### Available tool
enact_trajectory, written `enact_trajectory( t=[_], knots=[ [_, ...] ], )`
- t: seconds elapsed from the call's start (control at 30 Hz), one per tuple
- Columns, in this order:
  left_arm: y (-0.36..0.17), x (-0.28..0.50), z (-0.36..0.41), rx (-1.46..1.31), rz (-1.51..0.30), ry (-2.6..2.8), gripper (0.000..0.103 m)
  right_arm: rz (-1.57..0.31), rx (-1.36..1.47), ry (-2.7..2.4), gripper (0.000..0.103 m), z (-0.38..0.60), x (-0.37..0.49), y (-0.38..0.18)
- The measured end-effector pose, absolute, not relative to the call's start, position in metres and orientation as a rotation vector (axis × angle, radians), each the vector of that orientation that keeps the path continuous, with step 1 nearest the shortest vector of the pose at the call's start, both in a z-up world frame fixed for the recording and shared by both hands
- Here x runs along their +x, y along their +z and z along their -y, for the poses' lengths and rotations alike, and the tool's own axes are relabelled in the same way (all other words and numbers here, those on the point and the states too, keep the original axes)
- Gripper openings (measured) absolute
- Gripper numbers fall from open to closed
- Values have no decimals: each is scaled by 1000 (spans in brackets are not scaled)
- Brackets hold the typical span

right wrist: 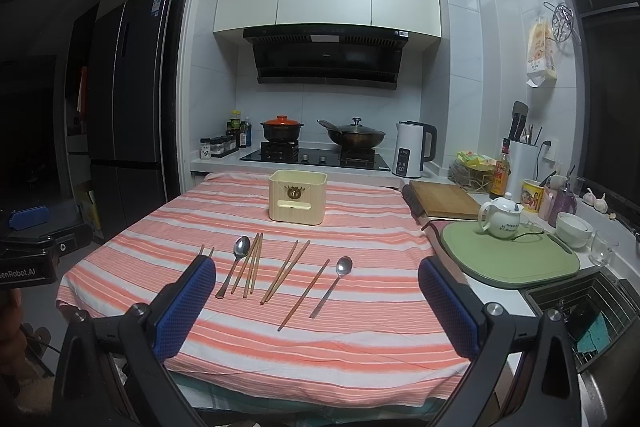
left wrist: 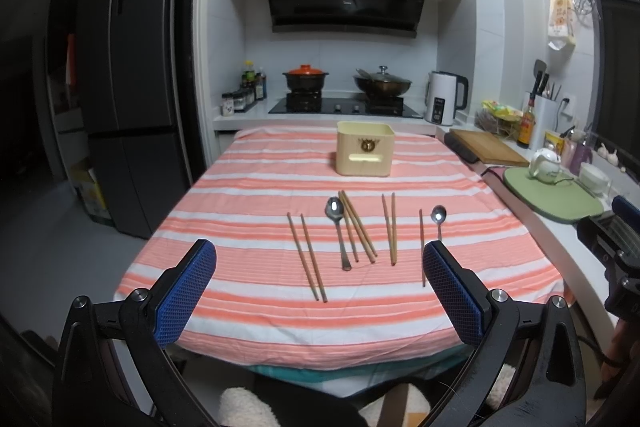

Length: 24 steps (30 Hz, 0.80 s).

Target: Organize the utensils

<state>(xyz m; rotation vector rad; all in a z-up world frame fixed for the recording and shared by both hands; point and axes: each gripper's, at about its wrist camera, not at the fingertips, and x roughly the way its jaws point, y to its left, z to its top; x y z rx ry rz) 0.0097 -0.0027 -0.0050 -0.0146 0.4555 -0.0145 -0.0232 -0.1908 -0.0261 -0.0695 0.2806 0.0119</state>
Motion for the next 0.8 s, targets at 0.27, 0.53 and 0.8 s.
enact_trajectory(
  t=[0.27, 0.53, 0.8],
  knots=[
    [-5, 12, 4, -13, -461, -19, 103, -286, -66, 11, 103, 193, -22, -26],
    [-5, 14, 5, -17, -465, -20, 103, -290, -65, 12, 103, 193, -20, -26],
    [-9, 21, 3, -23, -482, -22, 103, -292, -65, 13, 103, 194, -18, -26]
  ],
)
